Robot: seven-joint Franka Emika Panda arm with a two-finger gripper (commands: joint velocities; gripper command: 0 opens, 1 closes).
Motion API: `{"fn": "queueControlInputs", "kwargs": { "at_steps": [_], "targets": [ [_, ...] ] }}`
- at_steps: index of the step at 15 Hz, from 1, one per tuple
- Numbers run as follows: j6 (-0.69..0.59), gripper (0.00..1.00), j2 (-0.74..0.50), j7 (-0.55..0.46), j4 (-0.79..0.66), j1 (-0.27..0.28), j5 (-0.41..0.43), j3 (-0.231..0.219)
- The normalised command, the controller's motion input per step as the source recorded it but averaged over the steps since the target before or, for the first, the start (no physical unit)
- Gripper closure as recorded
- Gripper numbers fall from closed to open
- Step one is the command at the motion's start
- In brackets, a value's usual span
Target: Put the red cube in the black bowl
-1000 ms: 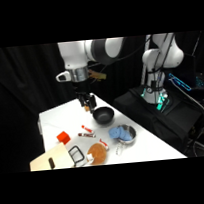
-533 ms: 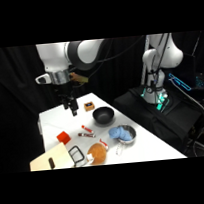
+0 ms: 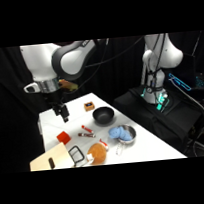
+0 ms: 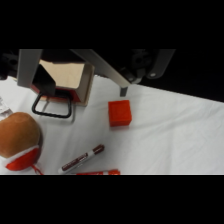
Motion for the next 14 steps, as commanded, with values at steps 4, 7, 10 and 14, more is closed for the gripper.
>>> {"fn": "queueControlInputs", "kwargs": {
  "at_steps": [4, 7, 10, 14],
  "targets": [
    [-0.16, 0.0, 0.43, -0.27, 0.6, -0.143, -0.026, 0.088],
    [-0.2, 0.0, 0.41, -0.27, 0.63, -0.128, -0.038, 0.104],
    [-0.19, 0.0, 0.41, -0.28, 0.63, -0.113, -0.044, 0.119],
    [-0.19, 0.0, 0.37, -0.3, 0.57, -0.114, -0.024, 0.134]
  ]
}}
